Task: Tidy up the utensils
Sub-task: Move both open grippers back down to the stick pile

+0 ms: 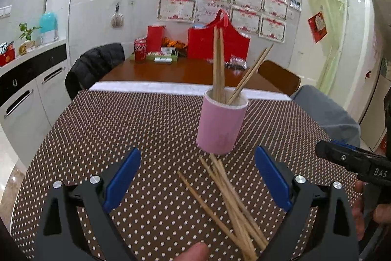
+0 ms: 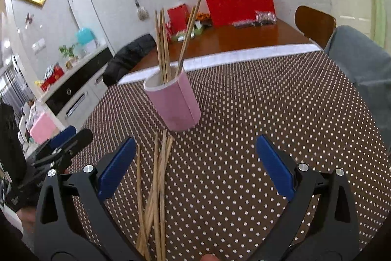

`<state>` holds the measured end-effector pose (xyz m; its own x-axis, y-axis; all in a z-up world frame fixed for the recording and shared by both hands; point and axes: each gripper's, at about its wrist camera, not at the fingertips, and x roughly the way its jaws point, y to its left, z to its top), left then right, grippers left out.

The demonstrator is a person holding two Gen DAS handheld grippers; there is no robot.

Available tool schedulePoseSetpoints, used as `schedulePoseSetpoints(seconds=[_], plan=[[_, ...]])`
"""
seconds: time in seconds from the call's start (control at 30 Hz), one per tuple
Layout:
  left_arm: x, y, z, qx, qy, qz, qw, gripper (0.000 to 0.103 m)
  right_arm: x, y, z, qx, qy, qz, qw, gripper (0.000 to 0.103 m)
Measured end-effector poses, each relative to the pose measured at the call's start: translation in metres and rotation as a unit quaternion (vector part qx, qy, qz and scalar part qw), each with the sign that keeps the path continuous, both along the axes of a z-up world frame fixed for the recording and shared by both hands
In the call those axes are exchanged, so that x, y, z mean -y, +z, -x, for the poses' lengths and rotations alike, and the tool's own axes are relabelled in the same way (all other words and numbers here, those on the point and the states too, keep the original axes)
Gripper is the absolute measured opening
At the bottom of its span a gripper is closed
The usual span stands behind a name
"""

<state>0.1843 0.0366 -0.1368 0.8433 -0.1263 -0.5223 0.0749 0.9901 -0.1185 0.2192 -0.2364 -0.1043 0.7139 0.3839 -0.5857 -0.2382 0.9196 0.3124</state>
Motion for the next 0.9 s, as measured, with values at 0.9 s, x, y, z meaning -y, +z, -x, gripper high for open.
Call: schedulePoseSetpoints(seconds=[0.9], plan=[[0.004, -0.096, -0.013, -0.191, -0.004, -0.070, 0.9791, 0.093, -0.073, -0.090, -0.011, -0.133, 0.137, 0.136, 0.972, 0.097]])
